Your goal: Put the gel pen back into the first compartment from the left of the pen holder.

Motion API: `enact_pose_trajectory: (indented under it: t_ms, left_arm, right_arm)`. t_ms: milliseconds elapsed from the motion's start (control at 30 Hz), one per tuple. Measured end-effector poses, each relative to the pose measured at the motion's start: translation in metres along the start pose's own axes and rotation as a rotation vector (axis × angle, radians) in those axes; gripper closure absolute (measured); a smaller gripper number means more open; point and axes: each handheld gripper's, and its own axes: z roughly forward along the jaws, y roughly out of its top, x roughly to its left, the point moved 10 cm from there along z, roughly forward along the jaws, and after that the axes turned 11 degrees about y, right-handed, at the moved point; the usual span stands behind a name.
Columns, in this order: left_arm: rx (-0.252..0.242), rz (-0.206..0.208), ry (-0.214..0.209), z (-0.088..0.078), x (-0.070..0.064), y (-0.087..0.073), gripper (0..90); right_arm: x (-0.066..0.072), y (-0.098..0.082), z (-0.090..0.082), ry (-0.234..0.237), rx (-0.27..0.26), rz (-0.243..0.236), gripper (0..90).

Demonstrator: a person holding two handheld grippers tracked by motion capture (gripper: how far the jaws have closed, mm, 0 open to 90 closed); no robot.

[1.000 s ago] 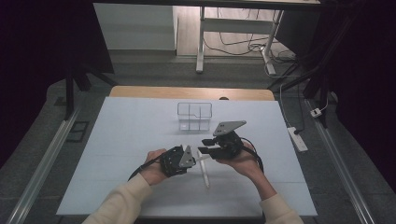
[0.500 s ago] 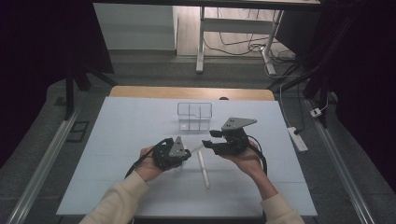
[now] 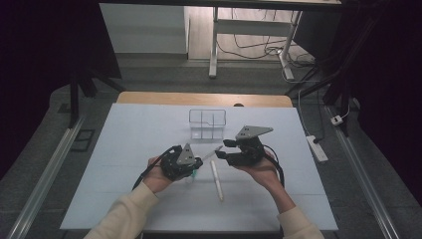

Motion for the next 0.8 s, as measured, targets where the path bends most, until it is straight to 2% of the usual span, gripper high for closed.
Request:
enact_pose_trajectory:
  t_ms: [267,800]
  left_arm:
    - [-0.013,-0.016,0.008,-0.0016,0.0027,0.0012,79.4]
    - [-0.018,0.002,0.01,-0.0007,-0.0006,0.0027,79.3]
  right_arm:
    - [0.0002,-0.002,0.0018,0.004,0.013,0.012,45.3]
    - [0.0027,-0.0032,0.0075,0.01,0.017,0.016,45.3]
